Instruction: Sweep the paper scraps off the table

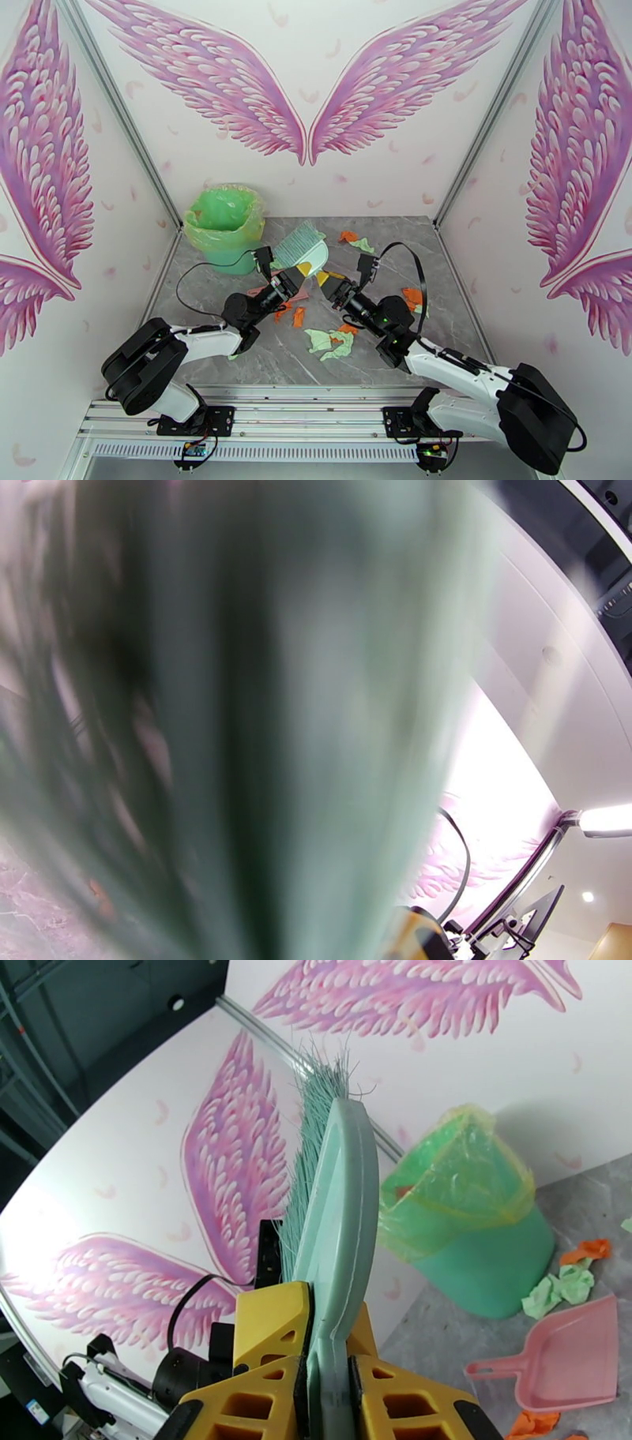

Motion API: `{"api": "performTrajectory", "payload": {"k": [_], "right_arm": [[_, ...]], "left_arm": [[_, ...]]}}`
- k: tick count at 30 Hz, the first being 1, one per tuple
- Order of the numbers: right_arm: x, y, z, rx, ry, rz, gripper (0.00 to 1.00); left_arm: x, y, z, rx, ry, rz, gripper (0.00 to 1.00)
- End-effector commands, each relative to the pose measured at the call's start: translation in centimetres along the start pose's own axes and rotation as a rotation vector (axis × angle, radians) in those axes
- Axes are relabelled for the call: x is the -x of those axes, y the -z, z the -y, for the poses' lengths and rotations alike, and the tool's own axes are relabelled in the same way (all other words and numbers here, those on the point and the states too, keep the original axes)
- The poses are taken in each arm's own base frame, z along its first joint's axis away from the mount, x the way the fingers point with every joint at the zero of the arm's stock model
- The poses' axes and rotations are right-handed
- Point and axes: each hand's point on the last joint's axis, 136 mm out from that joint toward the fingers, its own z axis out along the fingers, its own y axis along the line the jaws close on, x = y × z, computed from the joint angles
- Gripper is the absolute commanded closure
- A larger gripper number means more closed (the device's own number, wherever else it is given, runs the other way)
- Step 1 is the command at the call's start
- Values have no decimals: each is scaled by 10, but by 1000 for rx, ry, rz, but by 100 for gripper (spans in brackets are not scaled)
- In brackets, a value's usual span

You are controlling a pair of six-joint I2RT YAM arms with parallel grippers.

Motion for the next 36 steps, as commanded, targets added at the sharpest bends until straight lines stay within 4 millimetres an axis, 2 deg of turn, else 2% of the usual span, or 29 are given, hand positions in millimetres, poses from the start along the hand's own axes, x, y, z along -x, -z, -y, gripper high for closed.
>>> {"api": "performTrajectory", "payload": {"k": [1,5,6,7,9,11,13,18,20,26,29,32,36], "right_arm": [[14,5,-22,71,26,51,83],[15,6,-22,64,25,53,87],[15,7,-21,58,25,51,88],[15,7,-20,52,24,52,90],[16,9,-18,29,27,49,93],[17,11,-13,-9,28,46,94],[18,15,-8,-53,34,45,96],[22,33,10,-214,71,36,100],[27,42,14,-278,99,31,100],[37,66,17,-396,187,5,100],[39,80,26,-491,222,-20,100],[42,96,35,-586,275,-52,100],[48,119,44,-710,323,-79,100]], "left_arm": [[-2,4,-21,75,-32,9,100],[-3,4,-21,77,-31,6,100],[-3,5,-22,78,-31,6,95],[-3,5,-22,78,-31,6,84],[-4,6,-23,81,-30,2,51],[-5,7,-24,84,-32,-4,32],[-8,9,-27,95,-37,-11,20],[-15,19,-30,125,-56,-49,2],[-21,27,-36,159,-70,-74,1],[-34,64,-71,379,-165,-174,1],[-32,77,-77,520,-266,-249,1],[-15,89,-66,631,-407,-277,1],[20,108,-45,739,-576,-221,1]]}}
